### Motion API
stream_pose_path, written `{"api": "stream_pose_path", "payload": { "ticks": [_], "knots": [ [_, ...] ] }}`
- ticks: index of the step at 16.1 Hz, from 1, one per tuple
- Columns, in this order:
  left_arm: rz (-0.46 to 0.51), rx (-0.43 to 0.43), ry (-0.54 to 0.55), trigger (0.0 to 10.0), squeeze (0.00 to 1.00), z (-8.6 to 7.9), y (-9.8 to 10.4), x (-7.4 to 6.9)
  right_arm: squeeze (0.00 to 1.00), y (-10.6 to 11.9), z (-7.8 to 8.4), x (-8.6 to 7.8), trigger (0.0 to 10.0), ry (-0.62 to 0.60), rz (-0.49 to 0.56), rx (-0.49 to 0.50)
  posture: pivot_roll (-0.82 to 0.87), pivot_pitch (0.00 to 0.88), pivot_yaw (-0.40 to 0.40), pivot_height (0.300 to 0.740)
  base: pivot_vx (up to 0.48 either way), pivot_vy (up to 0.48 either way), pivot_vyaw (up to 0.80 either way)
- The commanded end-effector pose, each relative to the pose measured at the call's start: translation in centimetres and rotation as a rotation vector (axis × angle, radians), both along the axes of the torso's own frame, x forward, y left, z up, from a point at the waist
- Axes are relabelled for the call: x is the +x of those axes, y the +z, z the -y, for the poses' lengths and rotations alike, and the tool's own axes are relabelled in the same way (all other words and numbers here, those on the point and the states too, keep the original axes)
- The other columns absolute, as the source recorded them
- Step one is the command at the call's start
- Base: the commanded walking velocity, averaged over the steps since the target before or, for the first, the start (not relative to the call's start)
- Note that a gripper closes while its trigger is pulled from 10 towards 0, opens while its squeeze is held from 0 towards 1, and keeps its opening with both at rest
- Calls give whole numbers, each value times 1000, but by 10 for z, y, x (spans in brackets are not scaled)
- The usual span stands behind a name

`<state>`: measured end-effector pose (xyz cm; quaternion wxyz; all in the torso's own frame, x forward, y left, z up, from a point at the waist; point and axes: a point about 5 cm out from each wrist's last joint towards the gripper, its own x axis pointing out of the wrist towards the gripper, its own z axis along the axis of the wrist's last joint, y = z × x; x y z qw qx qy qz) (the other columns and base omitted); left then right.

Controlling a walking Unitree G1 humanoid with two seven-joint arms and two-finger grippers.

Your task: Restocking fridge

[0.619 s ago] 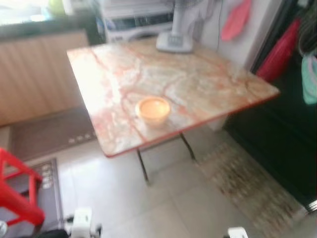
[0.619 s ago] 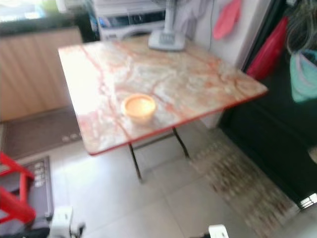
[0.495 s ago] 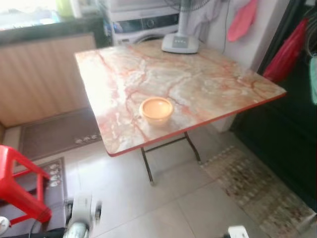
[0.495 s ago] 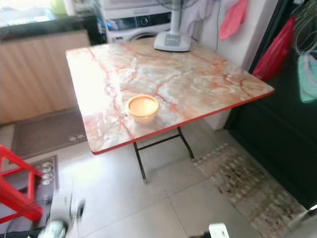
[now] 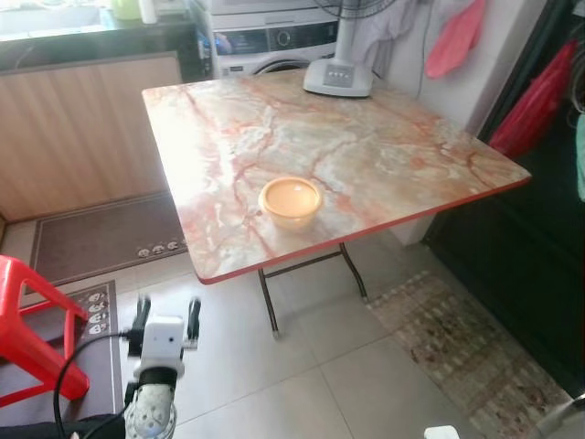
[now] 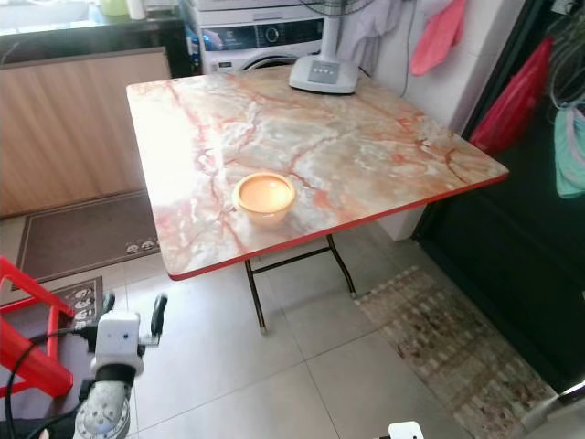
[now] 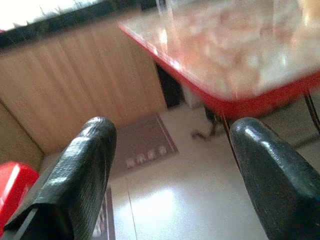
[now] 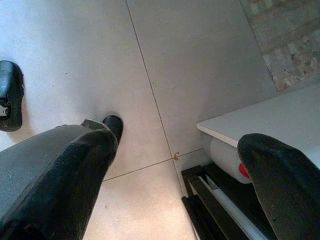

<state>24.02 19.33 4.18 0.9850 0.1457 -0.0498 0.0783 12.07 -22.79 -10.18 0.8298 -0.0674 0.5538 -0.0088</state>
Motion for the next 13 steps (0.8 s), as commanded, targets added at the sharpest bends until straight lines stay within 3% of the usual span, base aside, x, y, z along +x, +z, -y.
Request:
{"api": "stream_pose_path", "payload": {
  "ticks": [1,2,3,4,6,8,13],
  "knots": [
    [64,27,-27,10000,0,6,15,4,0,1,3,0,10000,0,-3,-7,112,0,-49,740,0,0,0],
    [87,27,-34,10000,0,7,22,6,0,1,3,0,10000,-4,-2,-8,114,0,-51,740,0,0,0],
    [205,-24,-93,10000,0,18,59,26,0,1,5,1,10000,-20,4,-10,112,0,-54,740,0,0,0],
    [216,-103,-118,10000,0,23,71,38,0,1,4,1,10000,-24,8,-6,105,0,-48,740,0,0,0],
    [219,-170,-147,10000,0,30,79,49,0,2,3,2,10000,-96,49,25,74,0,-34,740,0,0,0],
    [223,-151,-206,10000,0,42,84,52,0,3,2,5,10000,-114,87,55,56,0,-18,740,0,0,0],
    [187,-191,-223,10000,0,43,88,49,0,3,-1,6,10000,-154,112,84,49,0,-5,740,0,0,0]
  ]
}}
